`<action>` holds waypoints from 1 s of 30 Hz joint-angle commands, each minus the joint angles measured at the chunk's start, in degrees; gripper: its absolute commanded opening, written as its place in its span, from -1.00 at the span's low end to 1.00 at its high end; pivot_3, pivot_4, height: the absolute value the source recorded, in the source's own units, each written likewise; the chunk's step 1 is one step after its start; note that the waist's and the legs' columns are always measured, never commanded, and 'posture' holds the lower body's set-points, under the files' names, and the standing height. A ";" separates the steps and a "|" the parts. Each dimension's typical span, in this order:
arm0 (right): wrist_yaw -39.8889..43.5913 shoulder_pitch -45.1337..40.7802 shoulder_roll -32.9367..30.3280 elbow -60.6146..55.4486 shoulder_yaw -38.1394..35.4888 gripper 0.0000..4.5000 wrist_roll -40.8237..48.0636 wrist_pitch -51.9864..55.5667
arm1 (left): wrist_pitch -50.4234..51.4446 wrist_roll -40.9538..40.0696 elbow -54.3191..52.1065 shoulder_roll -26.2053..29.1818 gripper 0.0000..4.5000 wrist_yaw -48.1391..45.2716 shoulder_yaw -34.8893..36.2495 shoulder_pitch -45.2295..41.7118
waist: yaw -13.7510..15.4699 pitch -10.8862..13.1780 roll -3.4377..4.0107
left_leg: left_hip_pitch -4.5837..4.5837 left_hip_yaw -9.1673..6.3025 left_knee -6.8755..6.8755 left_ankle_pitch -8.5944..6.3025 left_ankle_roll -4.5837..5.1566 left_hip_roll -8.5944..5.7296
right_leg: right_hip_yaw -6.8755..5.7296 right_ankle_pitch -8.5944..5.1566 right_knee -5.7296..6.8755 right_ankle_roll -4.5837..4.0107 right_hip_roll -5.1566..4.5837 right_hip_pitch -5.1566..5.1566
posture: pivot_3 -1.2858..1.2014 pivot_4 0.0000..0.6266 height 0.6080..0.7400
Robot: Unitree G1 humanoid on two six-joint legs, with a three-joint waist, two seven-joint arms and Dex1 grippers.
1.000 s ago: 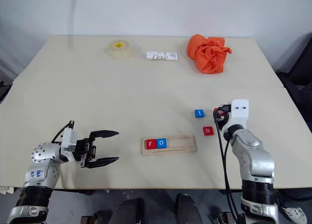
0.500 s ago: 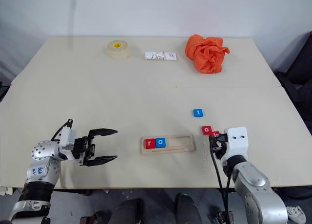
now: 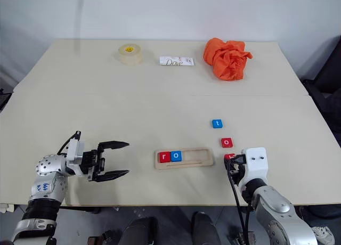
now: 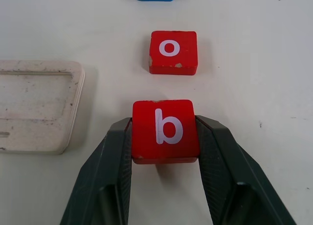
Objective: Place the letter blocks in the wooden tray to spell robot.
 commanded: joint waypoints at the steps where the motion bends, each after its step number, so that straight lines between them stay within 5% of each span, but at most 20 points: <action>1: 0.19 -0.15 0.00 -2.18 -1.23 0.11 0.05 -2.27 | -0.80 -0.22 -1.09 -0.23 1.00 0.32 -0.10 -0.78 | -0.02 0.00 0.00 | 0.00 0.00 0.00 0.00 0.00 0.00 | 0.00 0.00 0.00 0.00 0.00 0.00 | 0.03 -0.52 1.00; 7: 4.32 -0.44 -2.54 -2.56 -1.81 0.98 0.77 -6.72 | -0.73 -0.34 -1.73 -0.70 1.00 0.94 -0.48 -0.60 | -0.02 0.00 -0.01 | 0.00 0.00 0.03 0.00 0.00 0.00 | 0.00 0.00 0.02 0.00 0.02 0.00 | 0.03 -0.52 1.00; 17: 30.03 -3.35 -23.23 6.12 -3.38 0.98 4.39 -14.76 | -0.56 0.16 -0.58 -1.31 1.00 1.30 -1.18 -2.39 | 0.03 -0.01 -0.02 | 0.01 -0.06 0.26 0.00 0.01 -0.01 | -0.01 0.02 0.10 0.04 0.07 0.10 | 0.03 -0.52 1.00; 22: 45.79 -7.54 -34.12 18.69 1.51 0.98 -0.37 -25.54 | -0.51 0.37 -1.05 -1.87 1.00 2.01 -1.49 -2.72 | 0.02 0.00 -0.02 | -0.04 -0.06 0.52 -0.05 0.08 0.00 | 0.00 0.04 0.17 0.08 0.08 0.12 | 0.03 -0.52 1.00; 30: 60.21 -18.08 -38.58 37.48 9.62 0.98 -5.57 -36.18 | -0.10 0.16 -4.25 -2.21 1.00 4.20 -1.58 -0.51 | 0.00 0.02 -0.03 | -0.04 -0.06 0.76 -0.08 0.12 0.01 | 0.03 0.07 0.27 0.12 0.08 0.17 | 0.03 -0.52 1.00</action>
